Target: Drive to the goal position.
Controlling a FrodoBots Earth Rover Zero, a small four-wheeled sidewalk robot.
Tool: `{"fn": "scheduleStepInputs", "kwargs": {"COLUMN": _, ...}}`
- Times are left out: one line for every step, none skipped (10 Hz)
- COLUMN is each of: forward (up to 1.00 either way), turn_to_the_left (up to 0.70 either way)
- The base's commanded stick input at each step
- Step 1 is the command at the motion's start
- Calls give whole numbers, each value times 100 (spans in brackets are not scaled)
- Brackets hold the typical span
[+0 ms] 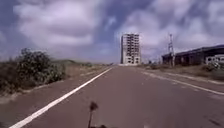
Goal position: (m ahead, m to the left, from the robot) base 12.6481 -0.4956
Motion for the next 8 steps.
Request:
{"fn": "scheduleStepInputs", "kwargs": {"forward": 100, "turn_to_the_left": 0}}
{"fn": "scheduleStepInputs", "kwargs": {"forward": 100, "turn_to_the_left": 0}}
{"fn": "scheduleStepInputs", "kwargs": {"forward": 100, "turn_to_the_left": 0}}
{"fn": "scheduleStepInputs", "kwargs": {"forward": 100, "turn_to_the_left": 0}}
{"fn": "scheduleStepInputs", "kwargs": {"forward": 100, "turn_to_the_left": 0}}
{"fn": "scheduleStepInputs", "kwargs": {"forward": 100, "turn_to_the_left": 0}}
{"fn": "scheduleStepInputs", "kwargs": {"forward": 100, "turn_to_the_left": 0}}
{"fn": "scheduleStepInputs", "kwargs": {"forward": 100, "turn_to_the_left": 0}}
